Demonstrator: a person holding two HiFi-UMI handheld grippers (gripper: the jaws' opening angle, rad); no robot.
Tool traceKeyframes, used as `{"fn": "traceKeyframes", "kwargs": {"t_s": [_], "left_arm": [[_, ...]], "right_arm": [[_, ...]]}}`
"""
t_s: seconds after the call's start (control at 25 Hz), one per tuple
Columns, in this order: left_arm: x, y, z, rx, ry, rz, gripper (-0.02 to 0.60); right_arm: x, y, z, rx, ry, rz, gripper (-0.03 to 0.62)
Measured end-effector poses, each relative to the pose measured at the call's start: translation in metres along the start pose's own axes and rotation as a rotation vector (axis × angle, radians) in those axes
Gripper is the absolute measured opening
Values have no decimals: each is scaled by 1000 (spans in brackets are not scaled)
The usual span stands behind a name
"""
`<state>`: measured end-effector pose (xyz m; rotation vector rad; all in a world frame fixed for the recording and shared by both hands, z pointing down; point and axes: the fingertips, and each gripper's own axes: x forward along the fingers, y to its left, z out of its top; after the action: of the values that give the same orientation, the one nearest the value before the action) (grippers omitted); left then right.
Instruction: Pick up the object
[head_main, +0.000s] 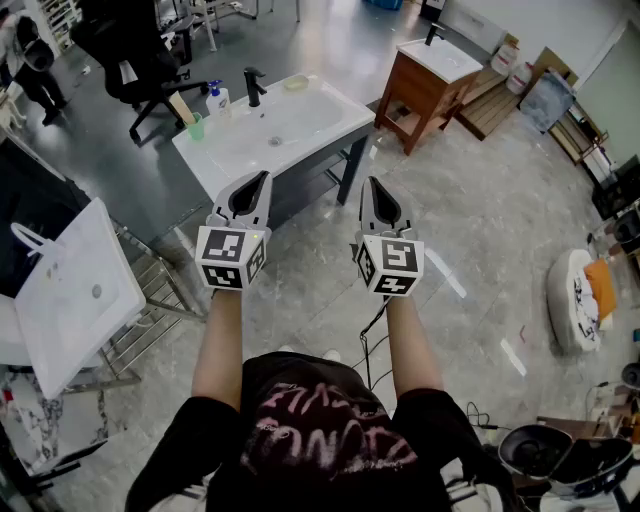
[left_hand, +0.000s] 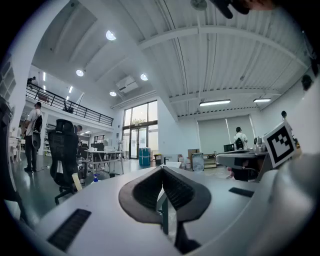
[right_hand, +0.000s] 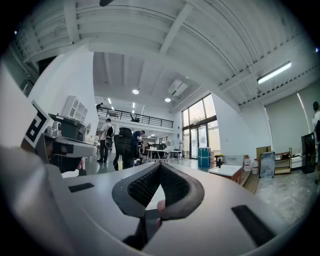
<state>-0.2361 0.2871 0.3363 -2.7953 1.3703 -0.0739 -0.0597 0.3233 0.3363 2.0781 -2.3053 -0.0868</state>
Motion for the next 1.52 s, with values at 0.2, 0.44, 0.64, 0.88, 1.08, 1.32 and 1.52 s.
{"fn": "traceKeyframes", "kwargs": {"t_s": [0.2, 0.44, 0.64, 0.88, 1.08, 1.32, 1.52], "left_arm": [[-4, 0, -1, 1, 1, -4, 15], [-8, -4, -6, -2, 6, -10, 15], [-11, -4, -8, -4, 6, -16, 15], [-17, 0, -9, -2, 3, -28, 15], [-22, 9, -15, -8, 11, -30, 15], [-12, 17, -16, -8, 10, -34, 15], [10, 25, -20, -13, 14, -39, 15]], "right_arm": [[-2, 3, -4, 8, 5, -8, 14], [-5, 8, -5, 1, 6, 1, 14], [-11, 14, -2, 11, -20, 7, 14], [-12, 17, -2, 18, -20, -20, 14], [-13, 22, -9, 24, -11, -37, 14], [-1, 18, -12, 13, 0, -60, 14], [22, 9, -15, 15, -4, -52, 14]]}}
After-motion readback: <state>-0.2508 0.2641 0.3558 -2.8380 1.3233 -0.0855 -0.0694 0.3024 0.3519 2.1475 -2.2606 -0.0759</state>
